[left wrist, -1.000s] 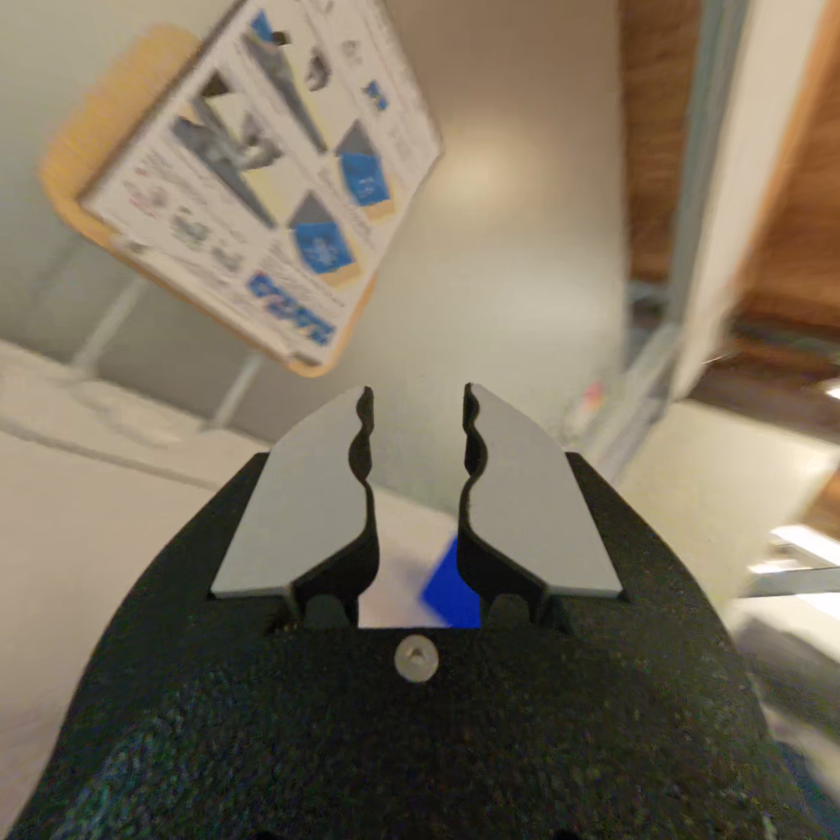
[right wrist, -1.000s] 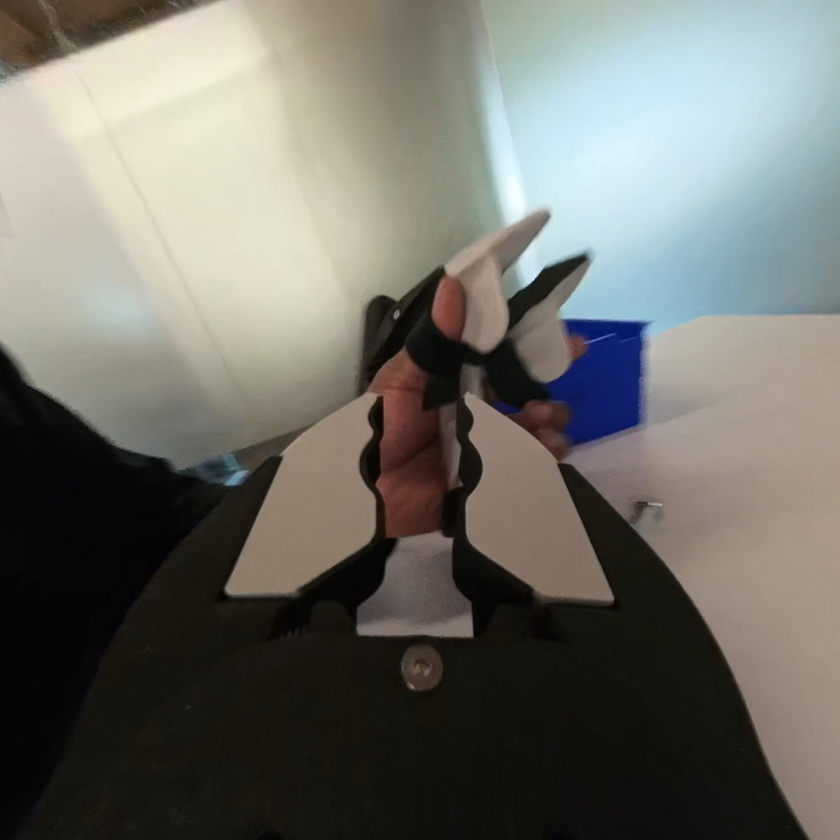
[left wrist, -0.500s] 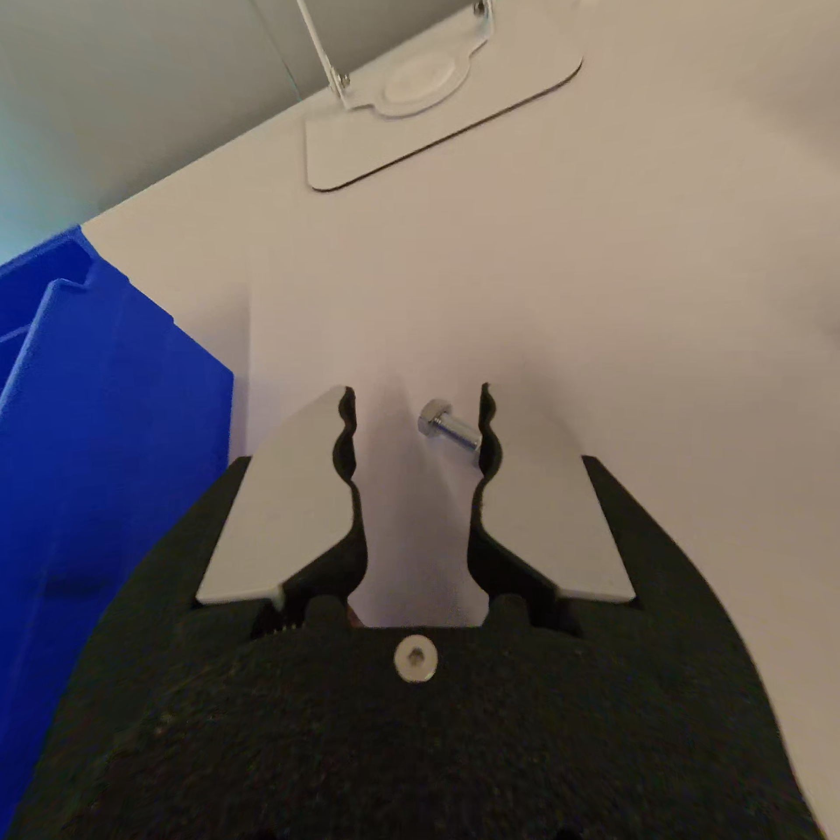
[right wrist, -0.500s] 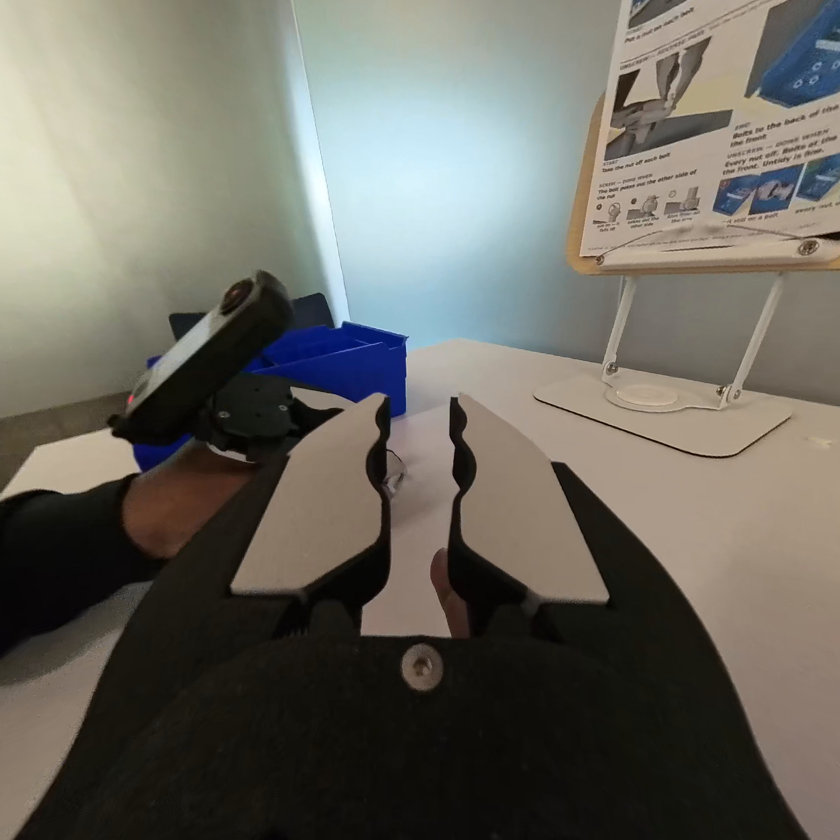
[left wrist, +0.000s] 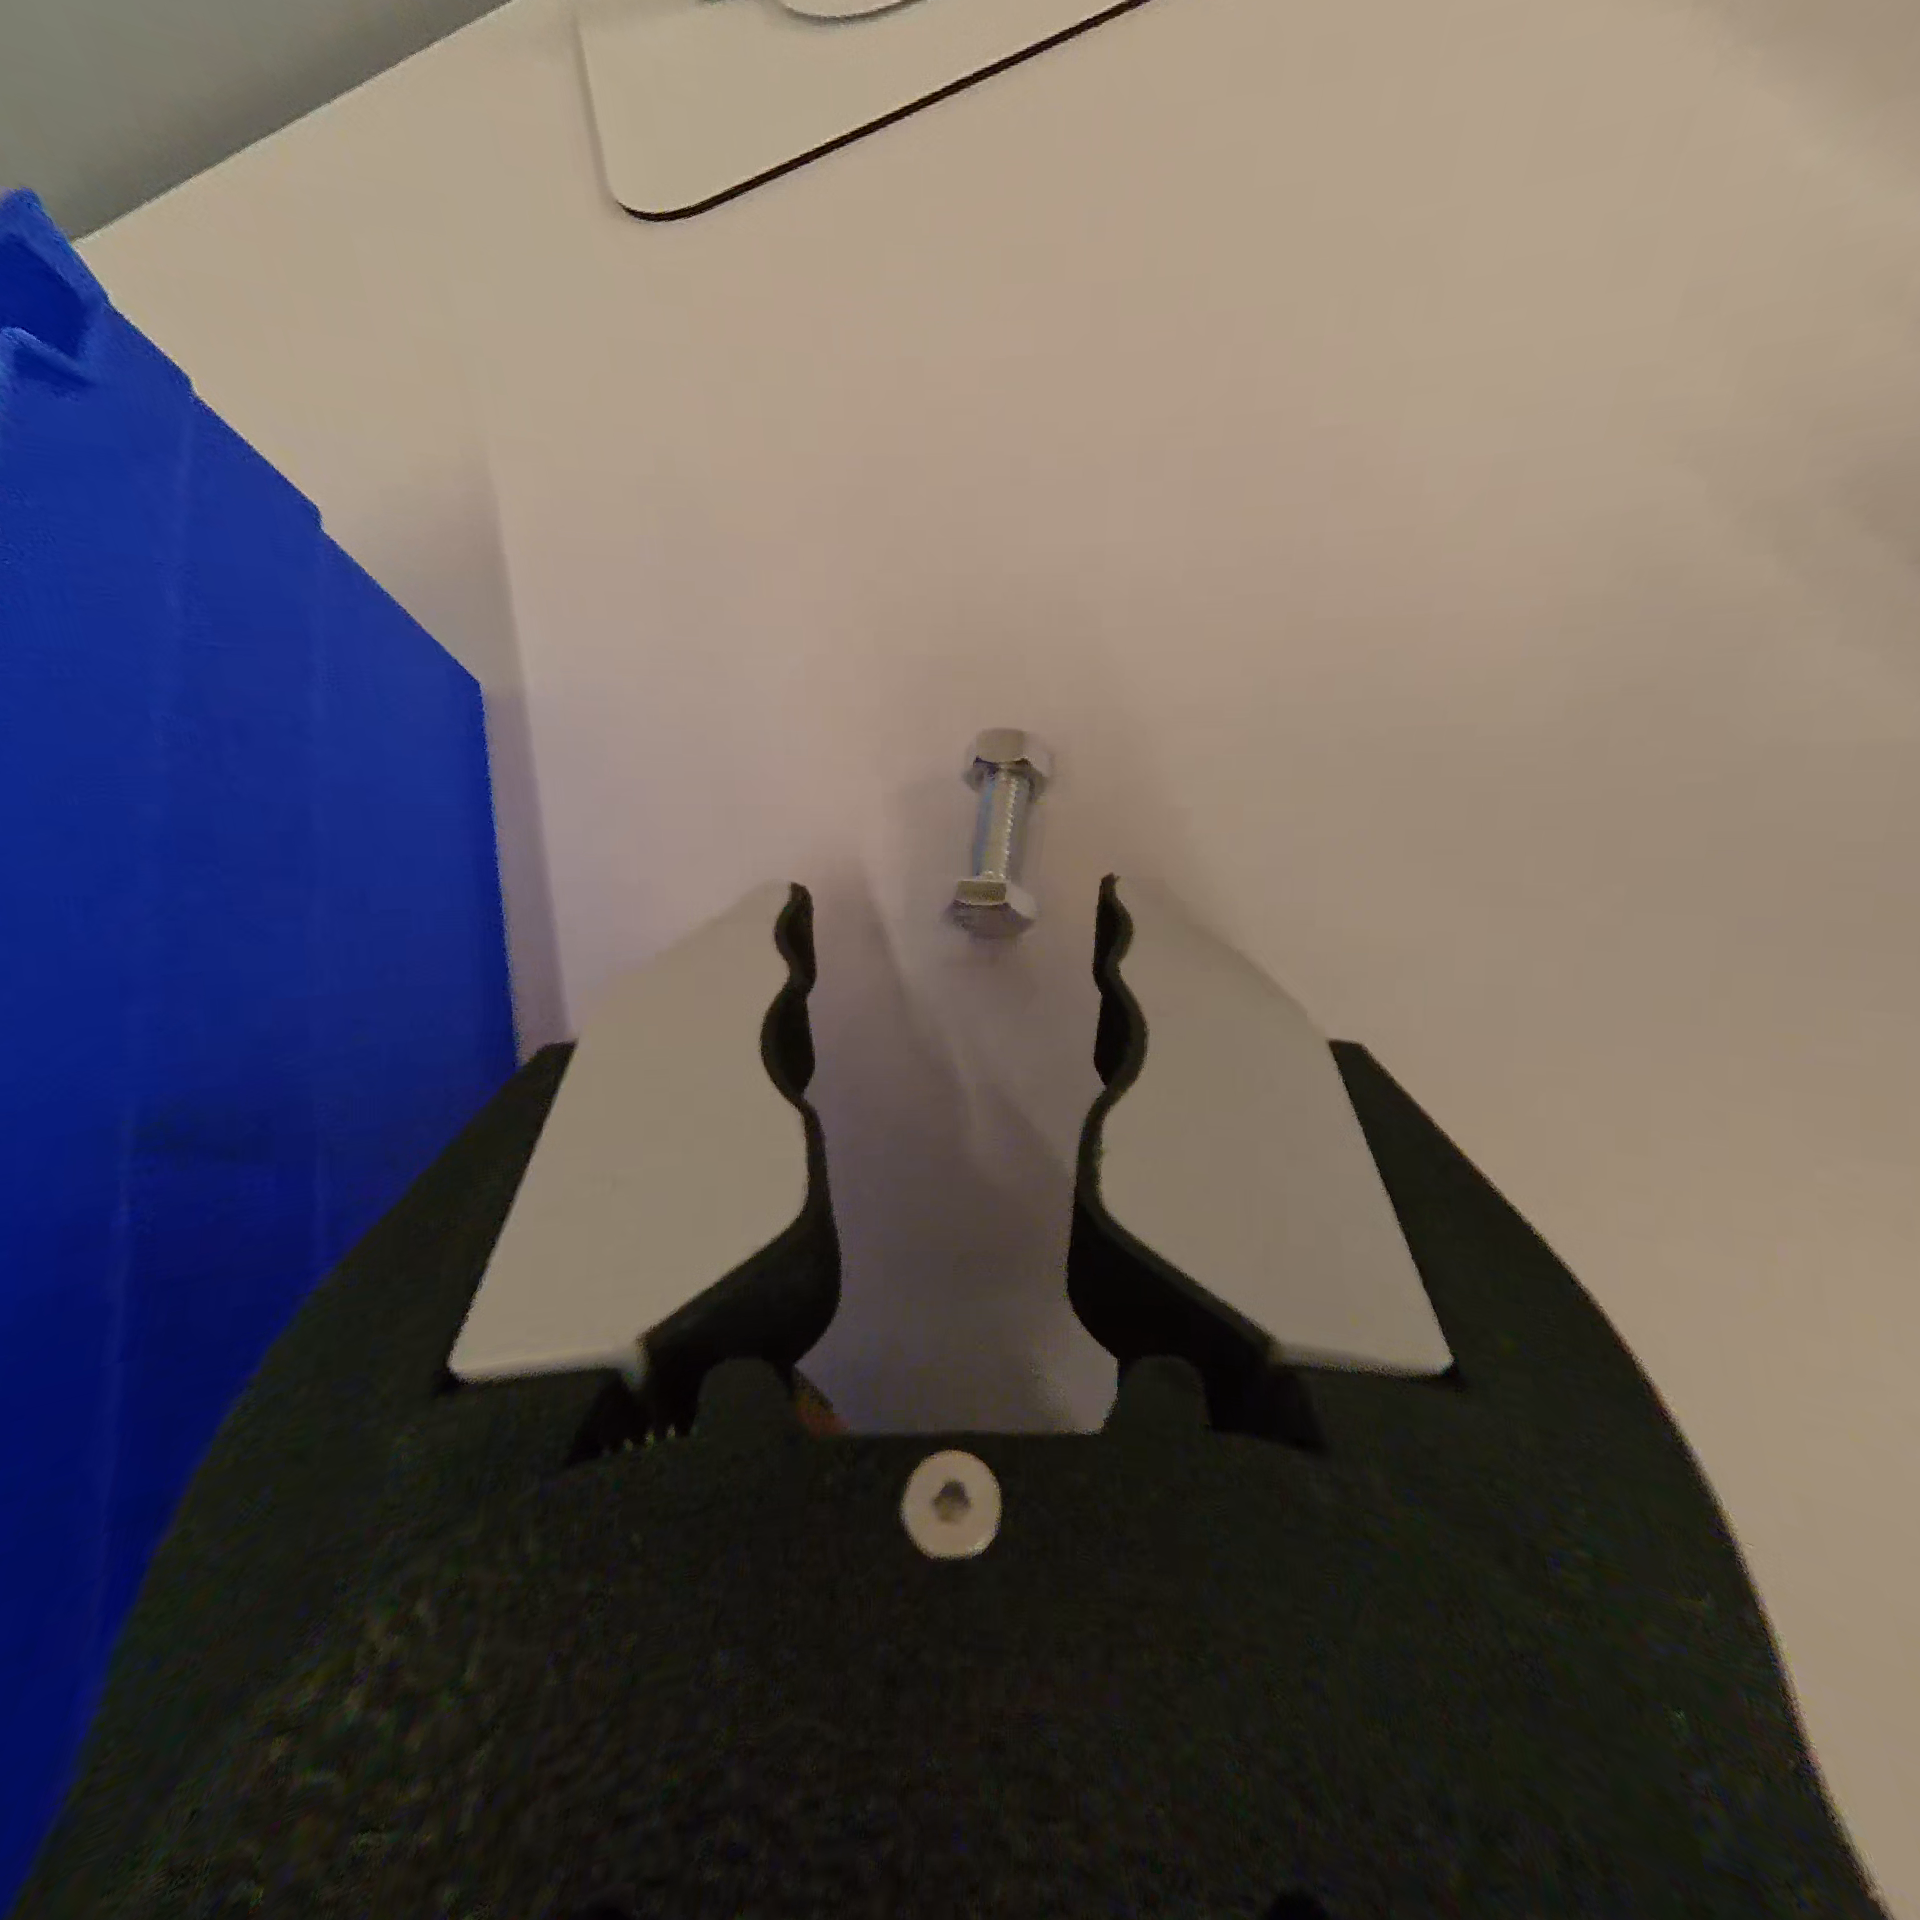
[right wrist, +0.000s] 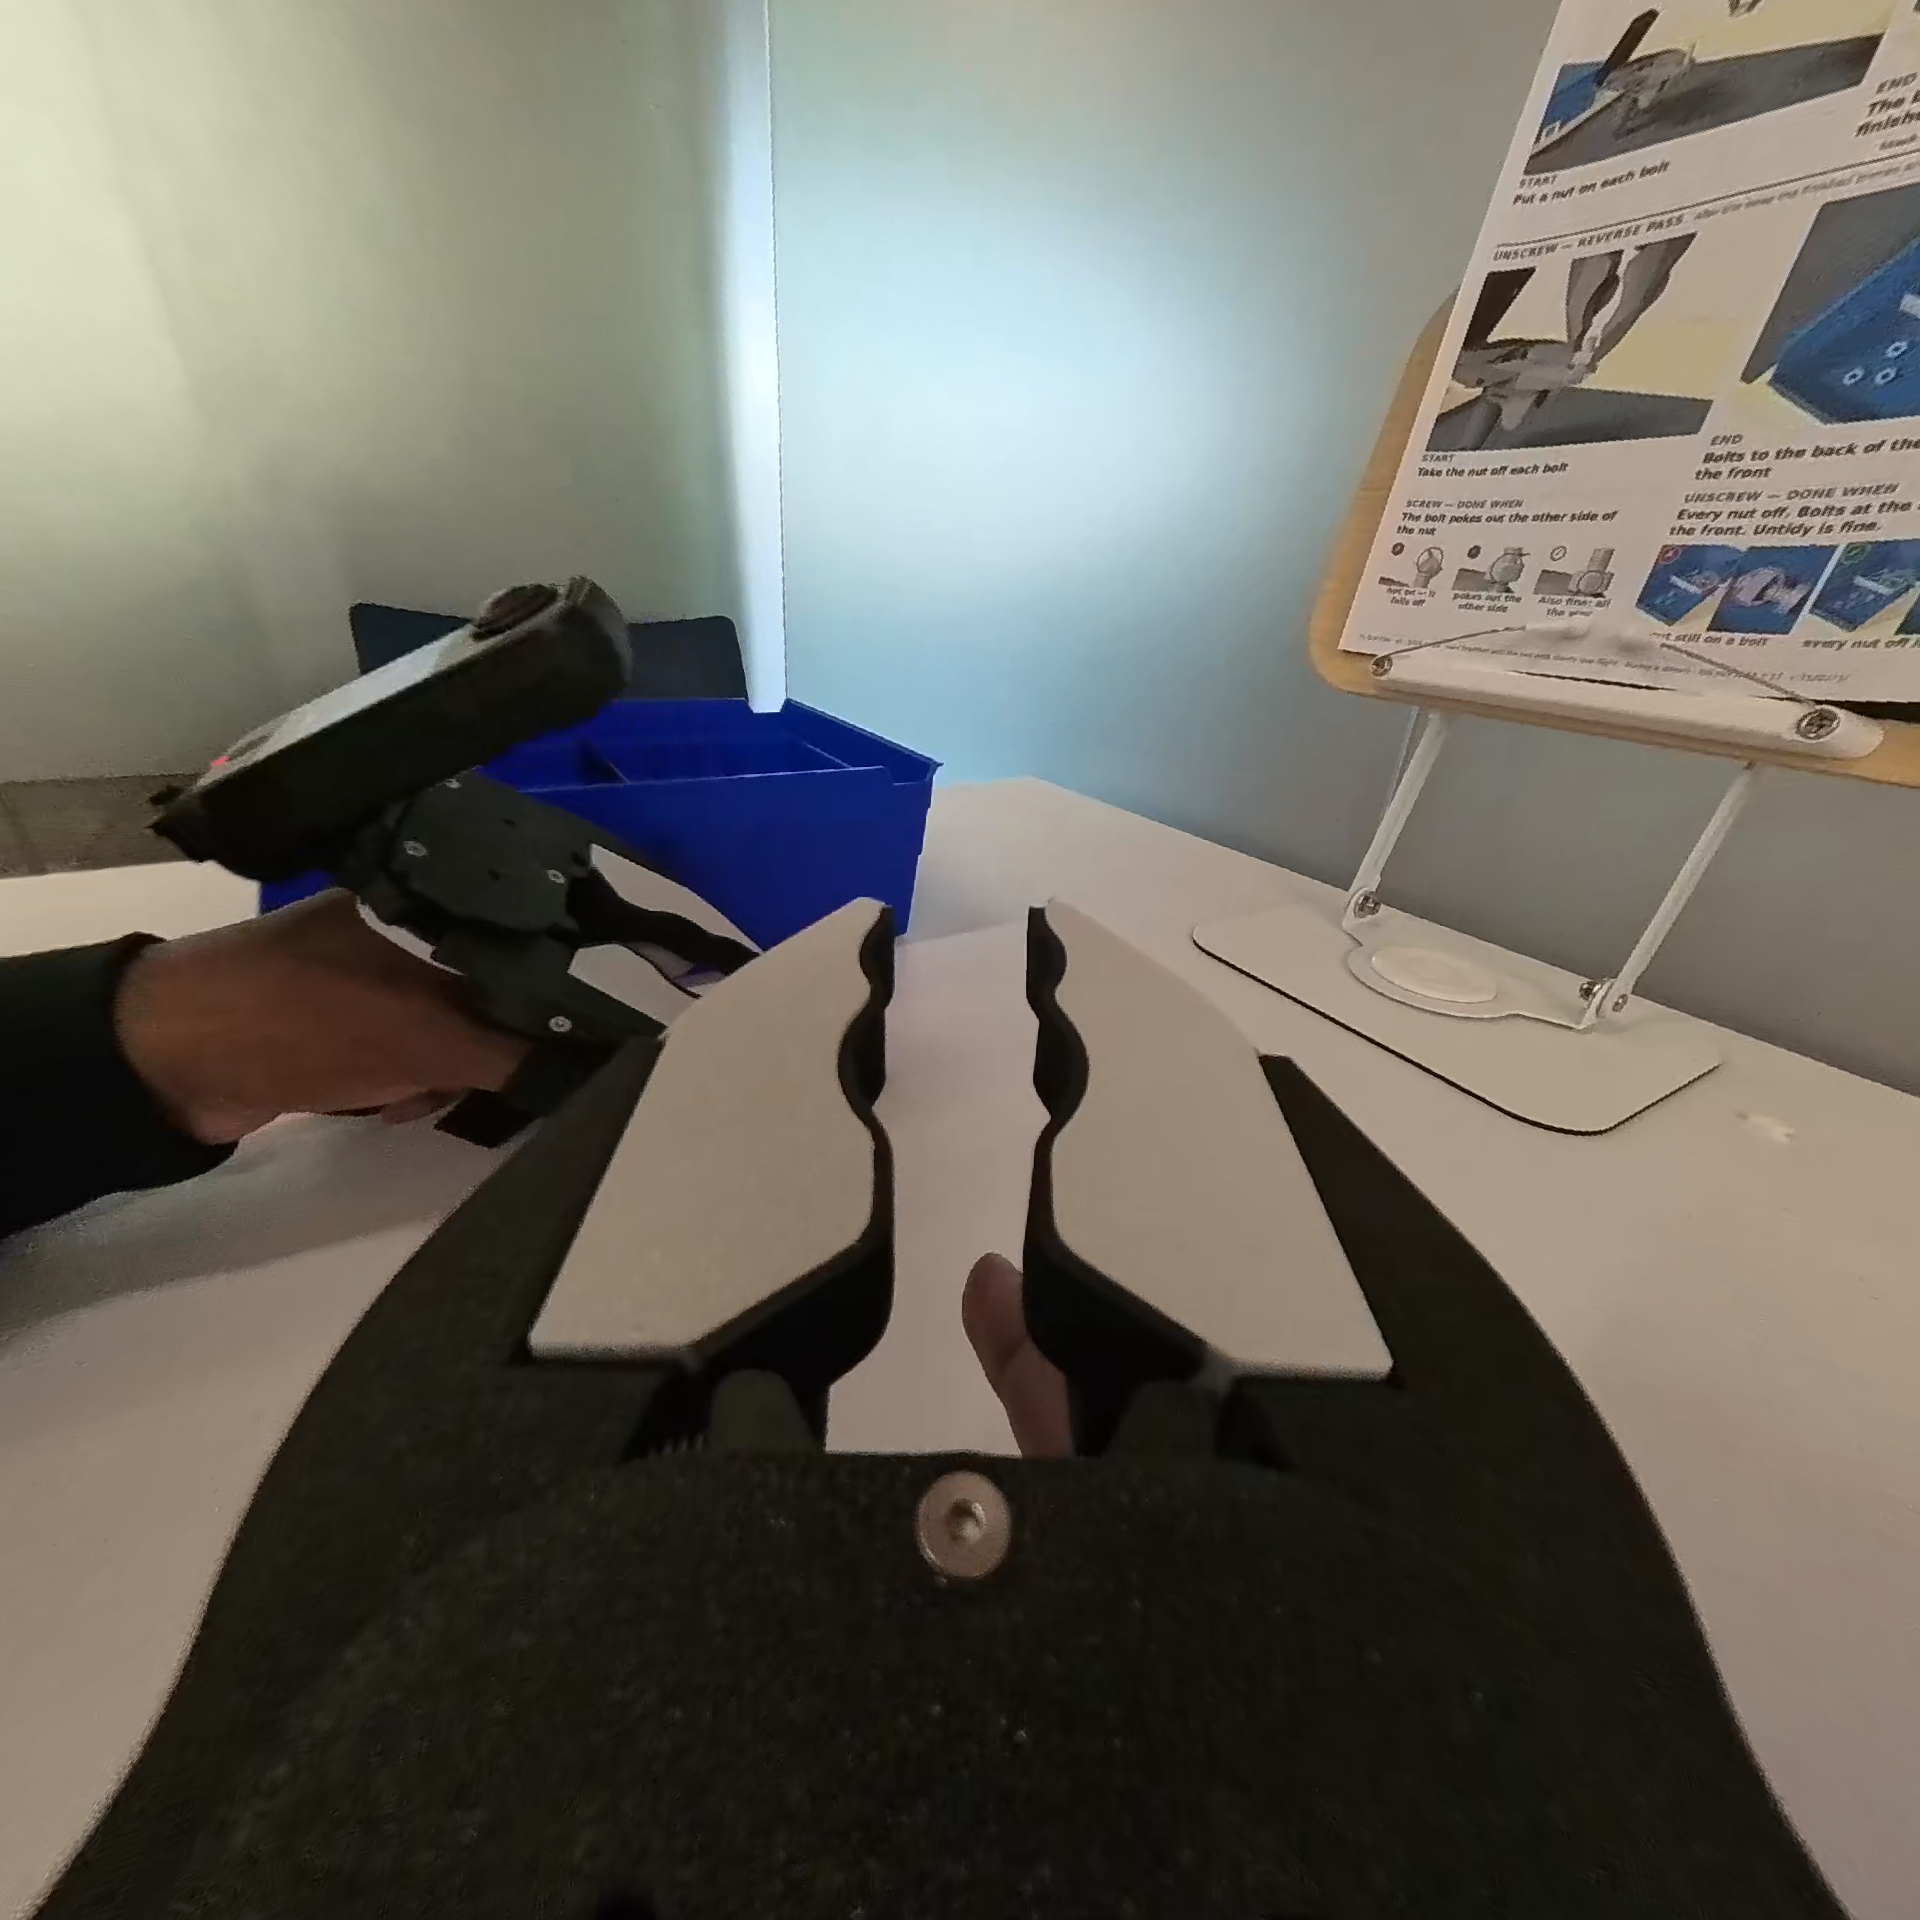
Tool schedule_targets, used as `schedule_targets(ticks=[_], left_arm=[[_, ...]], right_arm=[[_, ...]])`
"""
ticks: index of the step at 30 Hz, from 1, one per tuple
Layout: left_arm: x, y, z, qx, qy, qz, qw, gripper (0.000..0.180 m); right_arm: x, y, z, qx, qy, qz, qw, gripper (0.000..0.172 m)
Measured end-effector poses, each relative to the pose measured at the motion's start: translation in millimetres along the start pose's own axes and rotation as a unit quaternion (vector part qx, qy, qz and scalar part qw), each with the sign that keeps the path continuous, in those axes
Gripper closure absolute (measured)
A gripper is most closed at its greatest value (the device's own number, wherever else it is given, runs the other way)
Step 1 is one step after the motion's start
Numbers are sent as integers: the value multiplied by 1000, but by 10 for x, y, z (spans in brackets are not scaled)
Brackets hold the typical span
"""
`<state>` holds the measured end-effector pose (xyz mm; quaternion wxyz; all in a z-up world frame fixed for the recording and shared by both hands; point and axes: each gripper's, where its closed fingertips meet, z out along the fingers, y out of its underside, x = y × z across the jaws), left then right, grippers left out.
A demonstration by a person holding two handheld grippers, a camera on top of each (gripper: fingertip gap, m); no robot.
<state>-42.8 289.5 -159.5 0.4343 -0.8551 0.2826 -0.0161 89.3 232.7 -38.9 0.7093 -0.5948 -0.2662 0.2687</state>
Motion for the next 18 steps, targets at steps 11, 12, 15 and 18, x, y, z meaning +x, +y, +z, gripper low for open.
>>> schedule_targets(ticks=[11, 12, 15, 18], left_arm=[[134, 75, 147, -58, 91, -10, 994, 161], [160, 75, 137, -56, 99, -1, 993, 161], [312, 44, 62, -23, 125, 64, 990, 162], [494, -60, -118, 60, 146, 138, 978, 162]], right_arm=[[-124, 81, 45, -21, -21, -30, 999, 147], [-142, 85, 47, -23, -26, -32, 999, 147], [-212, 113, 45, -35, -58, -31, 997, 147], [-333, 155, 15, -56, -125, -30, 990, 147]])
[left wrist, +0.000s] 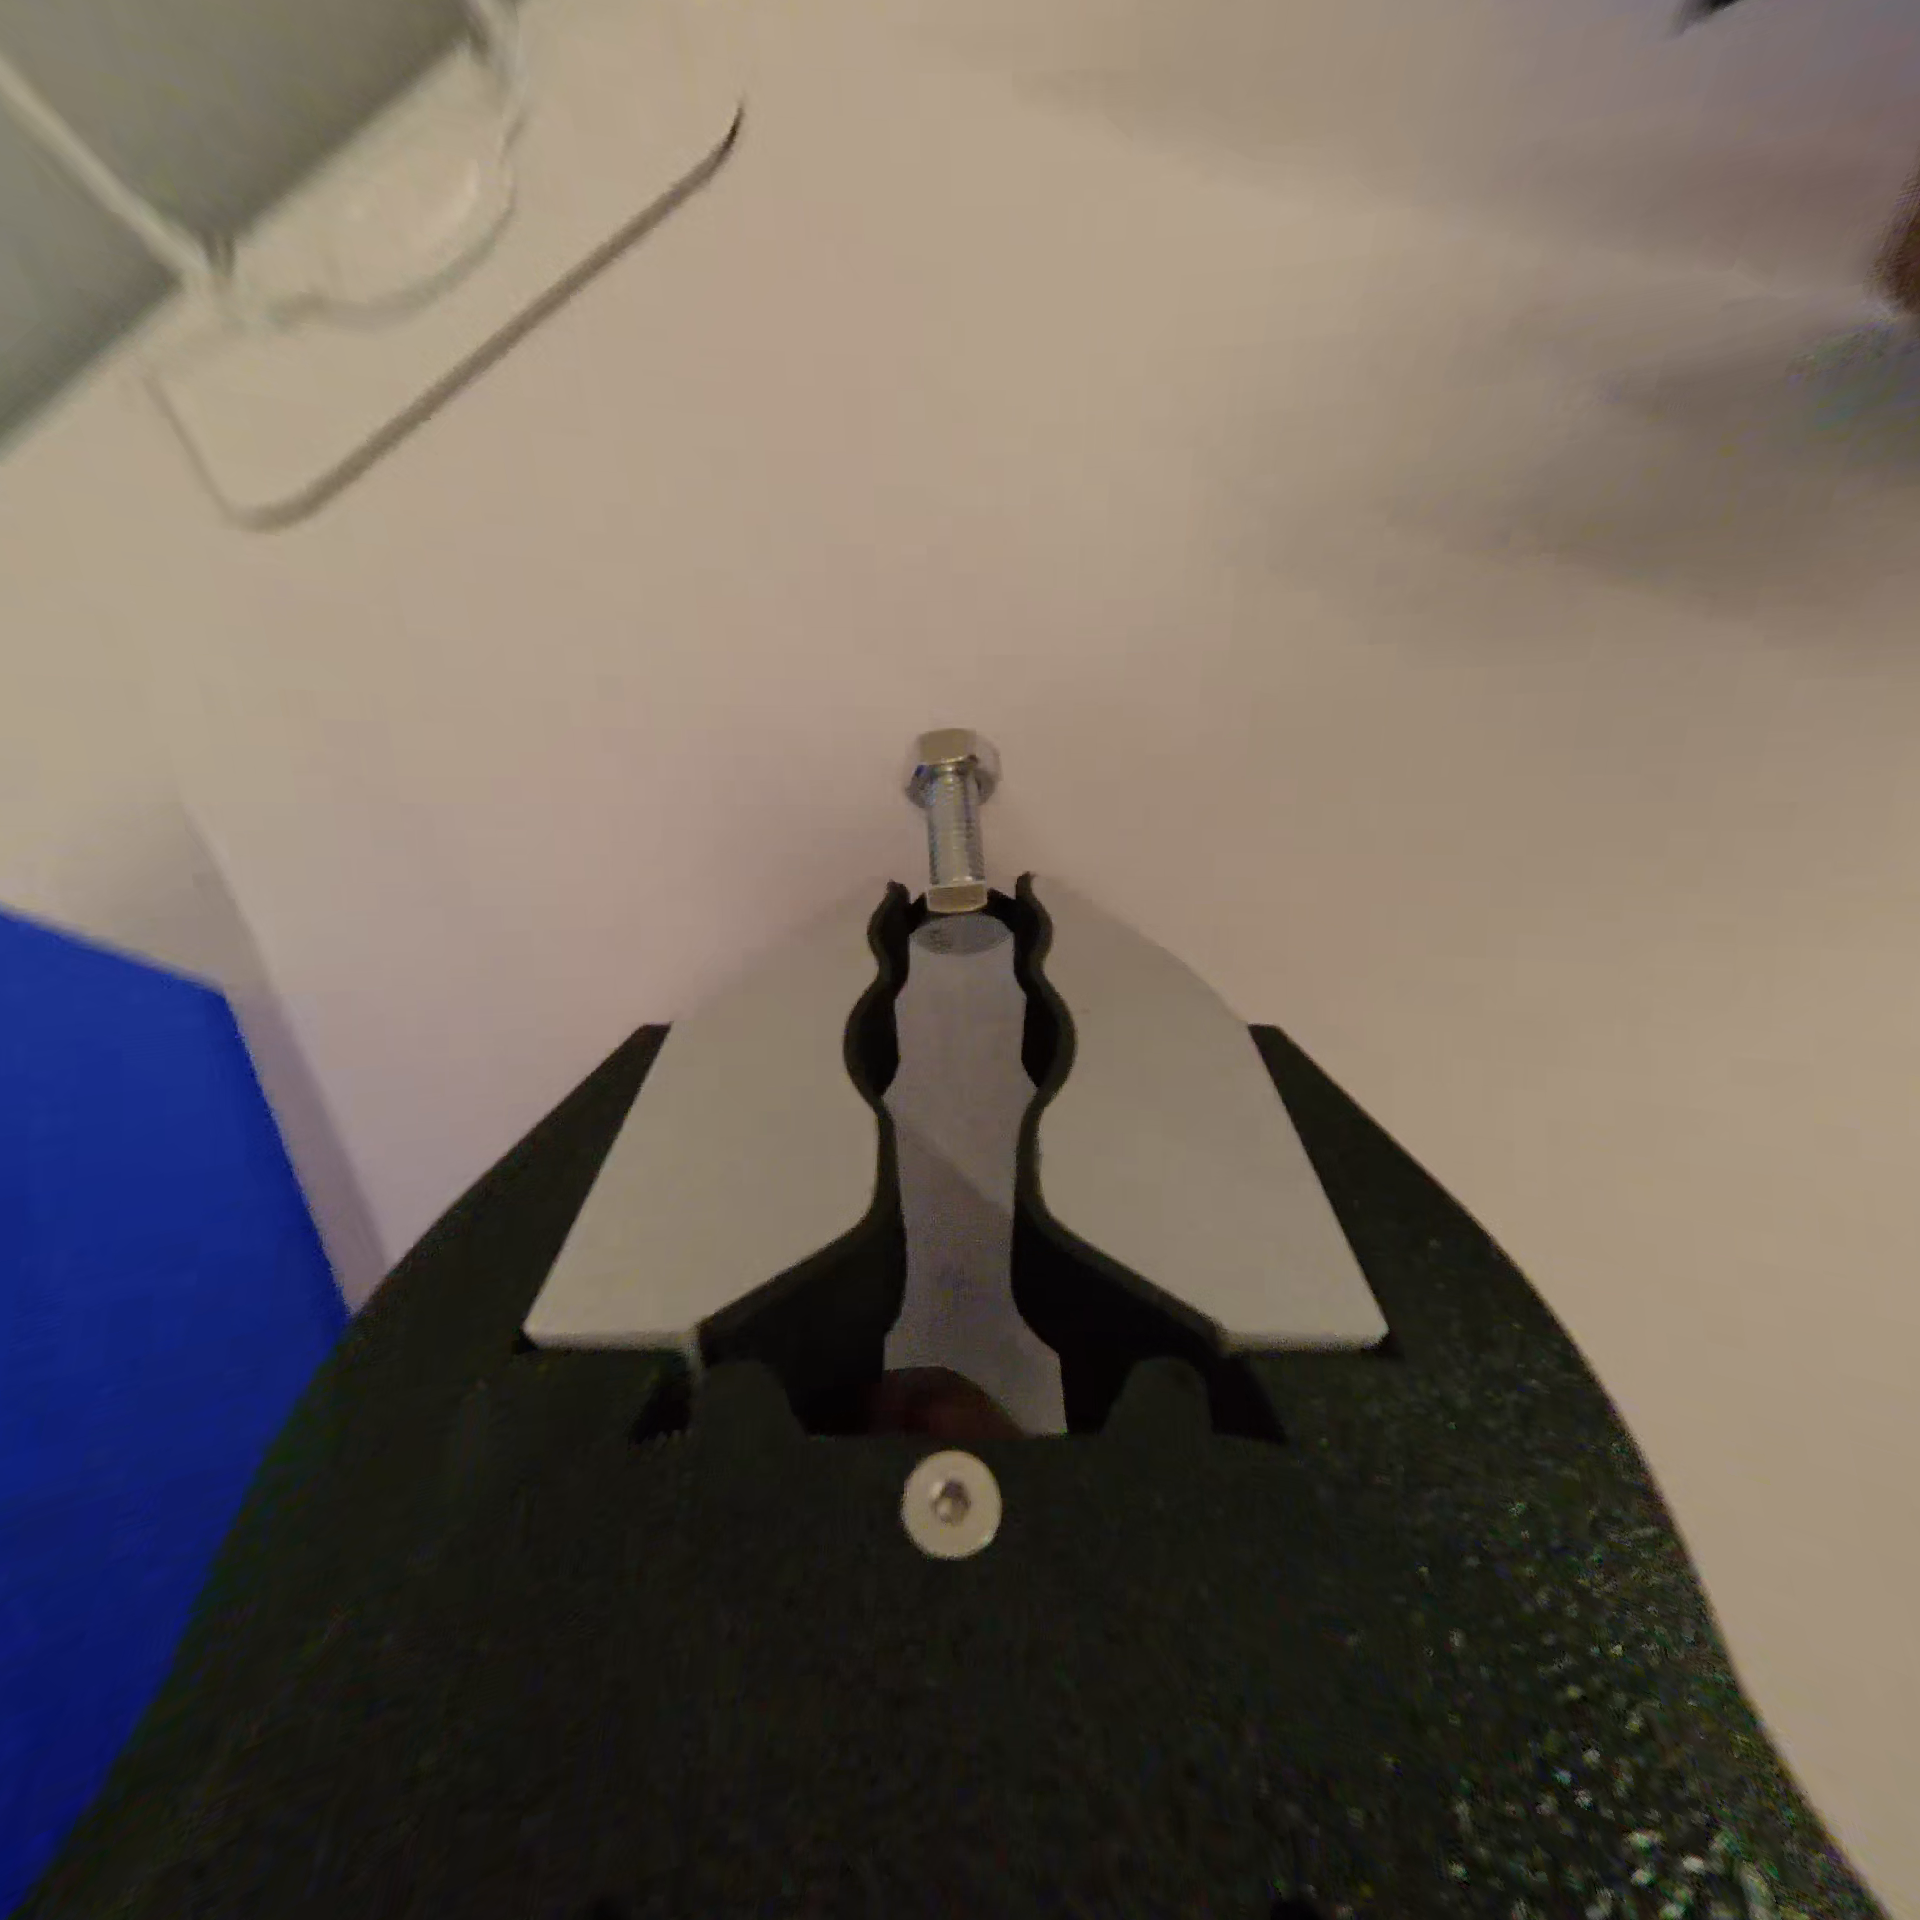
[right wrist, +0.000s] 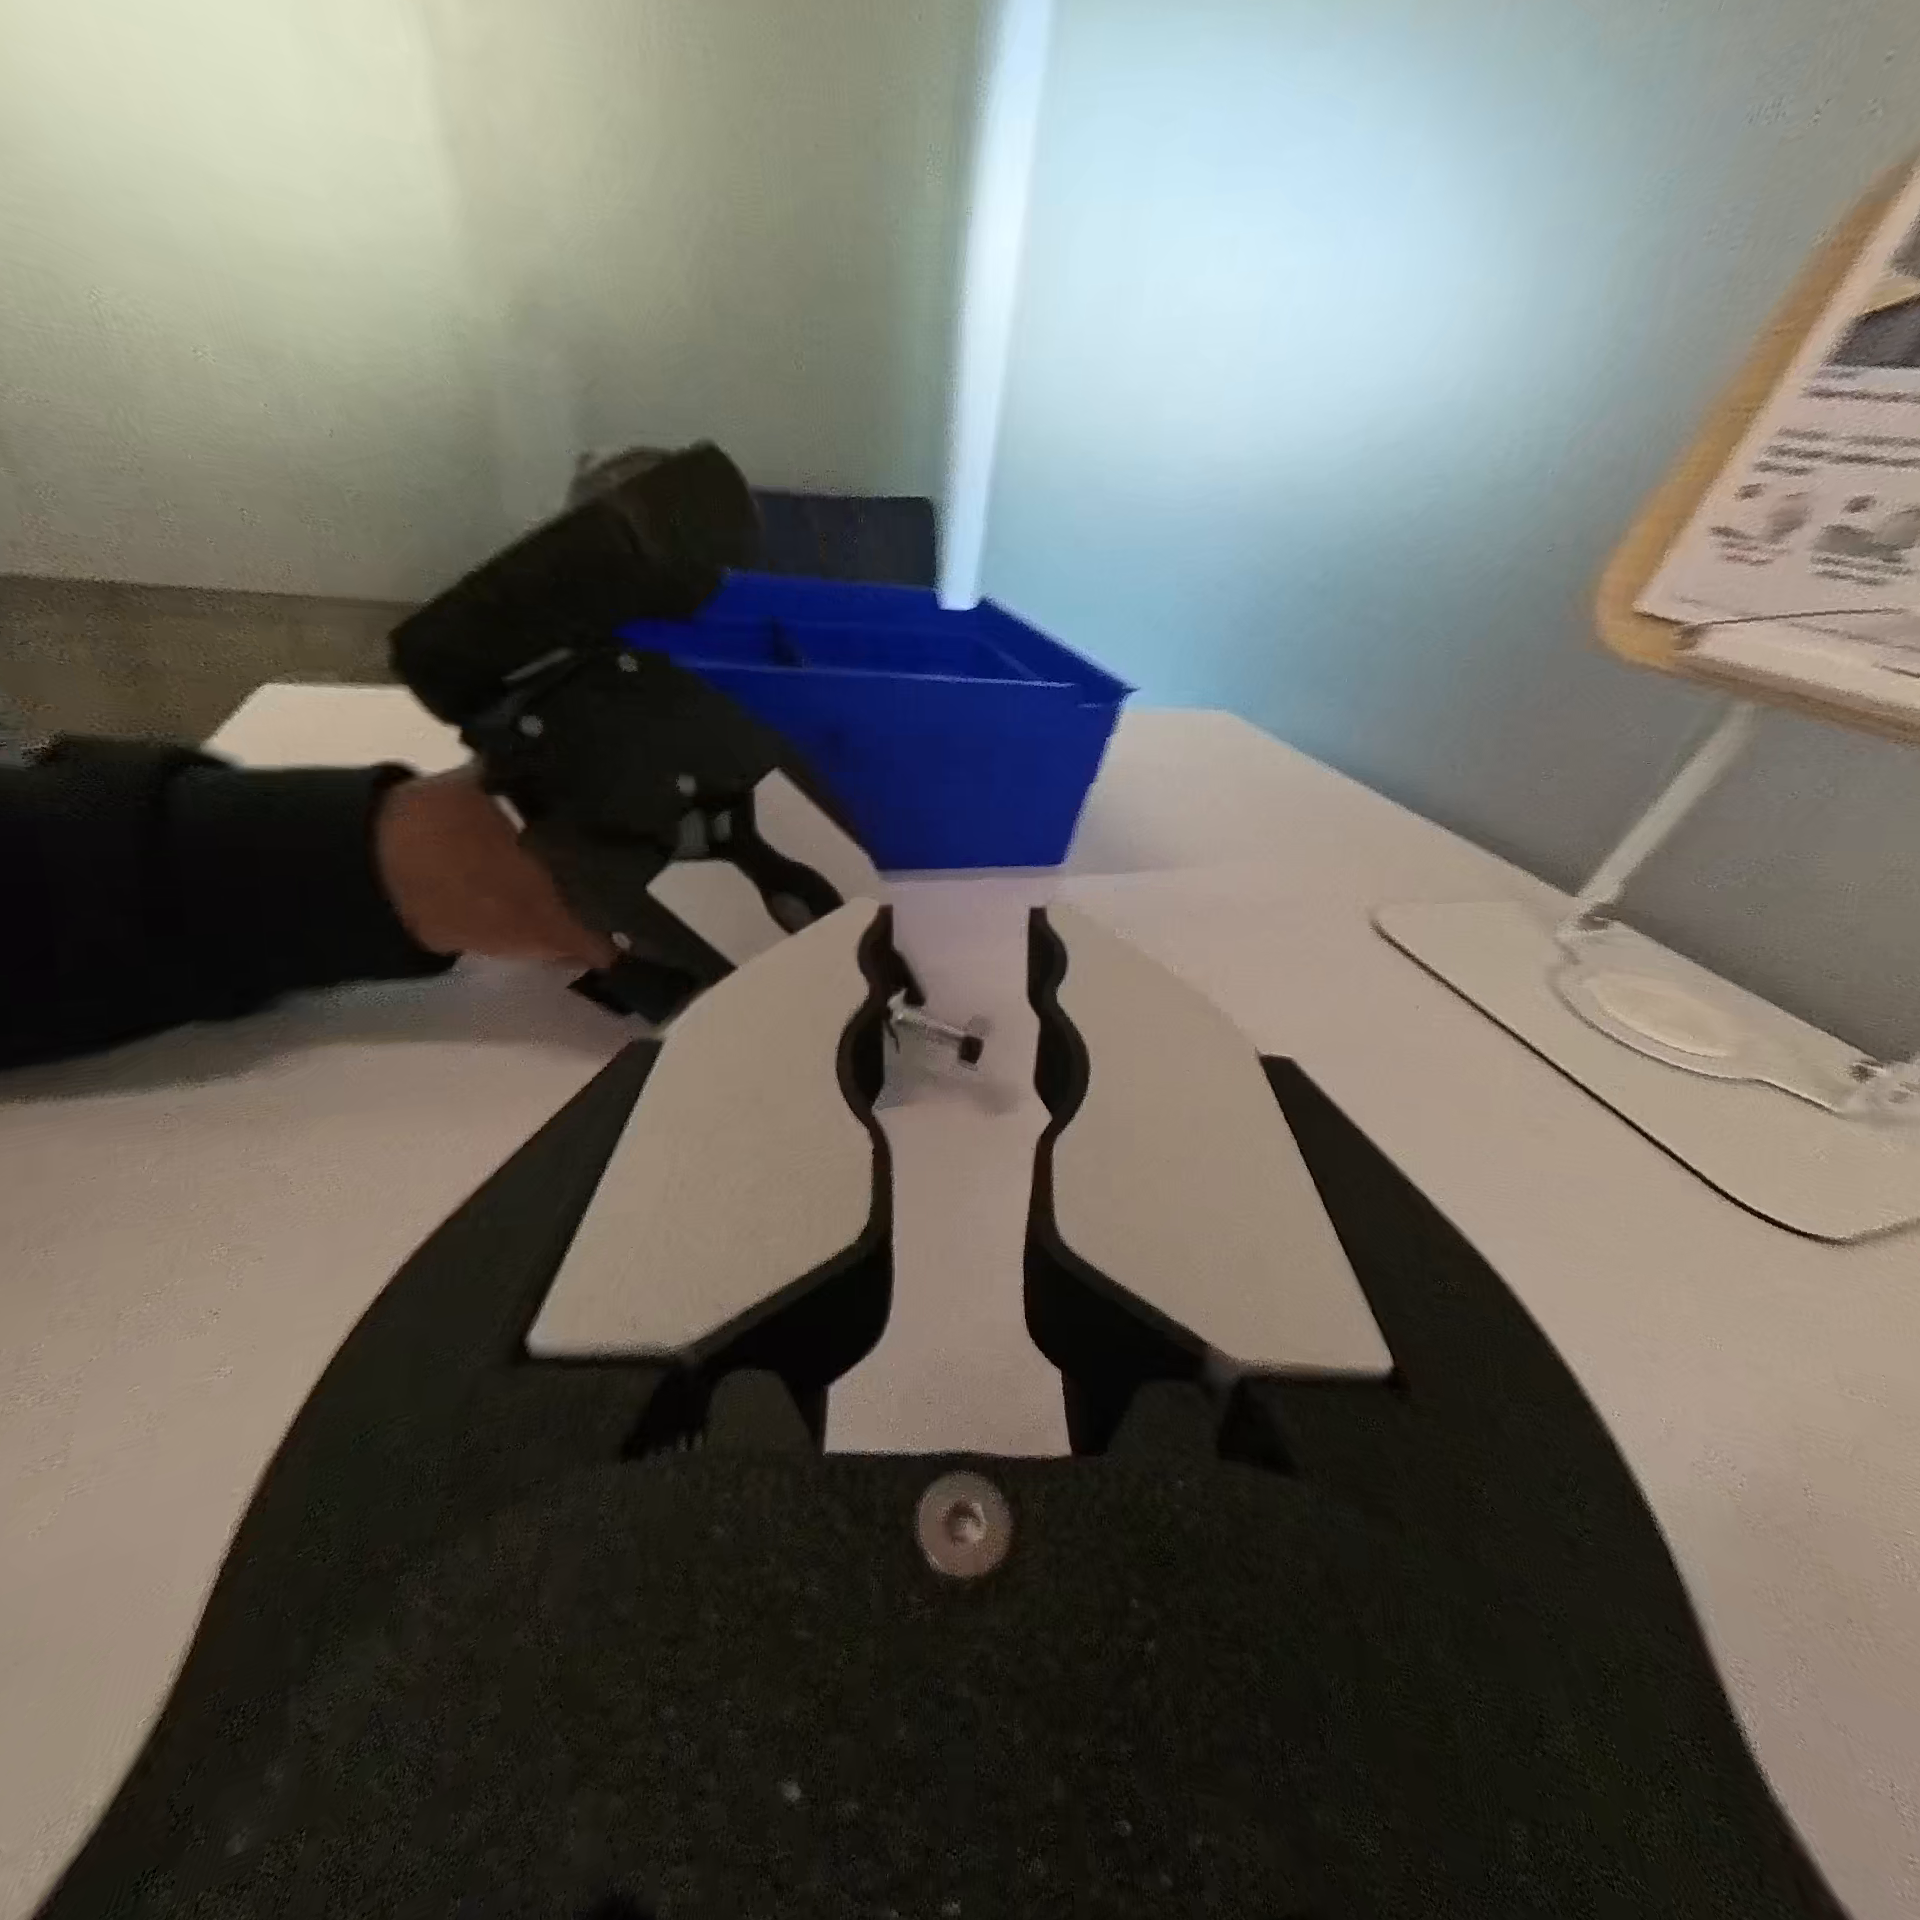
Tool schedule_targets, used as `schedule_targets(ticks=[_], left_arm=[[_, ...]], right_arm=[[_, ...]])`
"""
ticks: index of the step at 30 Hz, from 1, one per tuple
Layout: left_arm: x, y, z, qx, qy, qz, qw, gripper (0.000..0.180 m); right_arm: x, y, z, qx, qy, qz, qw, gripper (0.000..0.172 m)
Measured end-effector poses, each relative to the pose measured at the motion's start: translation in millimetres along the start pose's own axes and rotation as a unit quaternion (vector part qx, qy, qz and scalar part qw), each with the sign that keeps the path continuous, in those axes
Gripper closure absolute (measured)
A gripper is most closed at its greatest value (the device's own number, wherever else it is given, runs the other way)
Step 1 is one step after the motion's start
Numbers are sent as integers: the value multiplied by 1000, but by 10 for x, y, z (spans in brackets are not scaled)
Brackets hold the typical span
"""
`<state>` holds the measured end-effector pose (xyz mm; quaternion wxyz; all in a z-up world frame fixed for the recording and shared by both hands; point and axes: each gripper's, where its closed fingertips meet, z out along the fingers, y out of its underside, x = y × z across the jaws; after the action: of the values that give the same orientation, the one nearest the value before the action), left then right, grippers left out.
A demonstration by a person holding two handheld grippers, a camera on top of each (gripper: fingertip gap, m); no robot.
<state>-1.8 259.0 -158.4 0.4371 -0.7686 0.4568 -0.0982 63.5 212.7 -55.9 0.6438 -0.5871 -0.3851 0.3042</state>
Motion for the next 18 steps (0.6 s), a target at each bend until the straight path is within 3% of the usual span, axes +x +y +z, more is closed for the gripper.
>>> schedule_targets(ticks=[2, 6, 11, 18], left_arm=[[170, -160, -151, 75, 32, 32, 996, 162], [507, -374, -556, 189, 138, -5, 972, 162], [955, -433, -1055, 235, 262, 13, 936, 162], [1275, -566, -1478, 254, 325, 68, 908, 162]], right_arm=[[-77, 42, -45, -17, -35, -39, 998, 149], [-306, 159, -179, -53, -84, -96, 990, 141], [-824, -37, -303, -54, -126, -158, 978, 132], [-1250, -203, -365, -91, -156, -246, 952, 134]])
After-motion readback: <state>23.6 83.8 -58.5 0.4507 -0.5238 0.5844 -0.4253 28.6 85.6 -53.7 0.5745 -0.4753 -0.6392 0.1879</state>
